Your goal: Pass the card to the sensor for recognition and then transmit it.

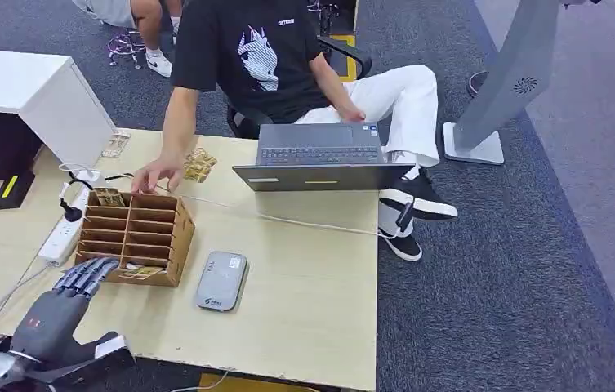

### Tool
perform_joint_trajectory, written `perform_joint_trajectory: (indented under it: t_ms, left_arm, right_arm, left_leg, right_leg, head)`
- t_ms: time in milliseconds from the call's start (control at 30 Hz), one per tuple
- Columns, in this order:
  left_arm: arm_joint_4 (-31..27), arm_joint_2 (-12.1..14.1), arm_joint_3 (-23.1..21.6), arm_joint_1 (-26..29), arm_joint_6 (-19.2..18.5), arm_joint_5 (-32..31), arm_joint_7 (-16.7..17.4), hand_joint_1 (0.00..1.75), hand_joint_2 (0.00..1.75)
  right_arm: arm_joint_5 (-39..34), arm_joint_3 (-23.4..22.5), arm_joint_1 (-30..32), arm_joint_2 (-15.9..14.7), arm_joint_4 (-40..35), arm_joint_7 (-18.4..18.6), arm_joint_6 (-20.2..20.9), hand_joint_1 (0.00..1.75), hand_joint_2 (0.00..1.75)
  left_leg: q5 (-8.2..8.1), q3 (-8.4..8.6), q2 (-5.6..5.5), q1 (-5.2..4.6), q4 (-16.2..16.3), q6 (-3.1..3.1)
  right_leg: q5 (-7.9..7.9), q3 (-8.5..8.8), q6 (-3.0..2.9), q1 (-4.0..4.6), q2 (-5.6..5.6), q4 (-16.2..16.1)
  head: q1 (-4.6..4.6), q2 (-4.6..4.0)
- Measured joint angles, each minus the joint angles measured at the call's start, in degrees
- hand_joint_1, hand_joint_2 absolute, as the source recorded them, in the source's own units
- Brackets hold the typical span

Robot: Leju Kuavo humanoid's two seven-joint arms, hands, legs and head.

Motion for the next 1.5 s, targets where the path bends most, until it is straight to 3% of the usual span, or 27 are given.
perform_joint_trajectory:
  t_ms: [133,333,933,1500]
  left_arm:
    - [-0.8,-1.9,-0.2,-1.0,3.4,-5.8,1.3,0.00,1.75]
    - [-1.4,-3.5,-0.6,-1.3,4.1,-6.9,1.4,0.00,1.75]
    - [0.4,-4.7,-1.3,-3.8,0.7,-3.9,1.5,0.00,1.75]
    - [9.4,-7.9,-1.4,-6.0,0.5,-2.0,1.5,0.00,1.75]
  right_arm:
    - [0.0,0.0,0.0,0.0,-0.1,-0.2,0.3,0.00,1.75]
    - [-0.2,-0.1,0.0,0.1,-0.1,-0.2,0.6,0.00,1.75]
    - [0.0,-0.2,0.0,0.1,-0.1,-0.2,0.5,0.00,1.75]
    - [1.0,-0.2,0.0,0.0,-0.1,-0.3,-0.2,0.00,1.75]
  left_leg:
    - [0.00,0.01,0.00,0.00,0.0,0.00]
    - [0.00,0.01,0.01,0.00,0.0,0.00]
    - [0.00,0.01,0.01,0.00,0.0,0.00]
    - [0.00,0.00,0.01,0.00,0.0,0.00]
  right_leg:
    - [0.00,-0.01,0.00,0.00,0.00,0.0]
    - [-0.01,-0.03,0.00,0.01,0.01,0.0]
    - [0.00,-0.03,0.00,0.01,0.01,0.0]
    - [0.00,-0.02,0.00,0.01,0.01,0.0]
  head:
    - [0.00,0.00]
    - [-0.02,0.00]
    - [-0.02,0.00]
    - [-0.02,0.00]
